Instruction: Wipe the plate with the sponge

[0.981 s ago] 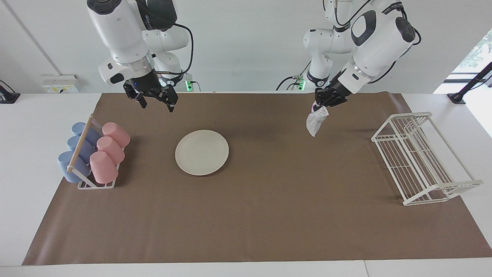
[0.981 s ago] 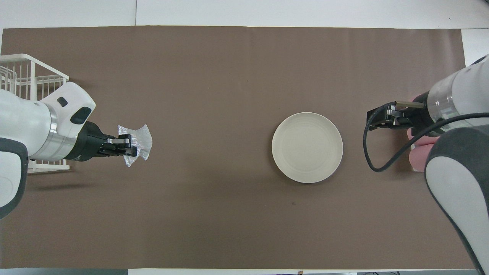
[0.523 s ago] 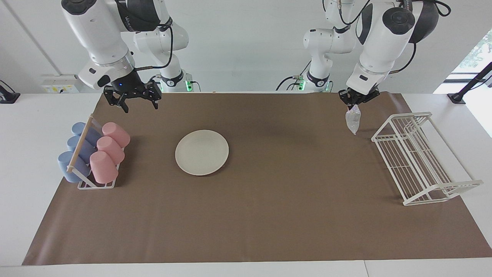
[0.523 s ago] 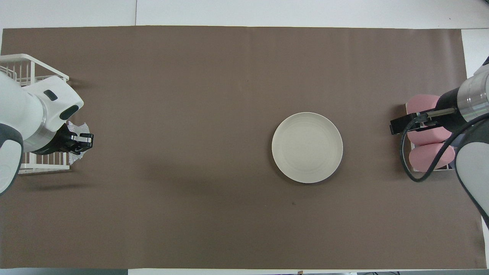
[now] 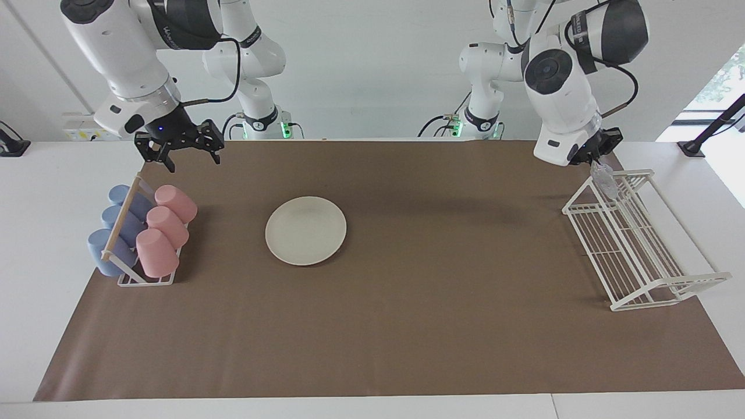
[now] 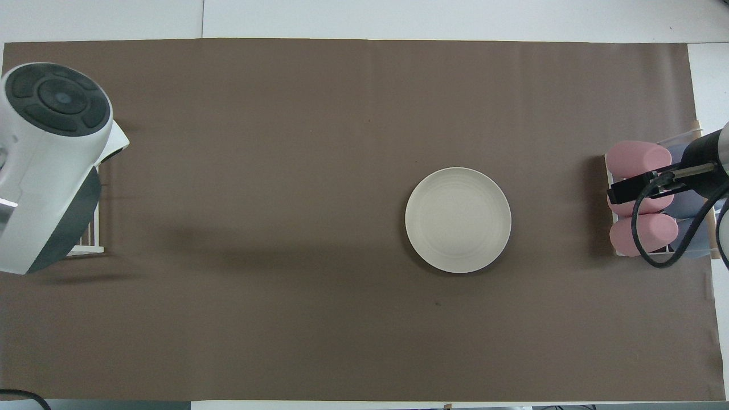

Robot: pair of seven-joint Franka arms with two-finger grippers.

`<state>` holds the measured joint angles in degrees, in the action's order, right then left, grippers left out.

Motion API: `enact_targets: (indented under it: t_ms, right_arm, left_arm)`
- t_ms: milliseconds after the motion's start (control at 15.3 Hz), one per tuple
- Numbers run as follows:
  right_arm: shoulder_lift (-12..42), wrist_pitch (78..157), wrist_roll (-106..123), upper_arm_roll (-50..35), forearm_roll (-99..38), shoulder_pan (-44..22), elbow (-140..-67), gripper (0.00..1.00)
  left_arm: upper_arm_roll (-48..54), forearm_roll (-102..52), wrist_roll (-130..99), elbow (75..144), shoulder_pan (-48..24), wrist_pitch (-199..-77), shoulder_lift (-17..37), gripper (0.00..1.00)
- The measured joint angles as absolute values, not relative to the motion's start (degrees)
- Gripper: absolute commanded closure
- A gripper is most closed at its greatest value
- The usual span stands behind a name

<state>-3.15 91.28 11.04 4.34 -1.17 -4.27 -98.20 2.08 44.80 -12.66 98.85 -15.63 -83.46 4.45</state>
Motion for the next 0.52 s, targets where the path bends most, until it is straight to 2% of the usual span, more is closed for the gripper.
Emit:
enact_targets:
  t_ms: [523]
  right_arm:
    - [-2.2,90.6,11.0,4.2,-1.2,-4.2,-98.2,0.00]
  left_arm:
    - [1.2,55.7,-24.5,98.1,-13.6,-83.6,17.7,1.00]
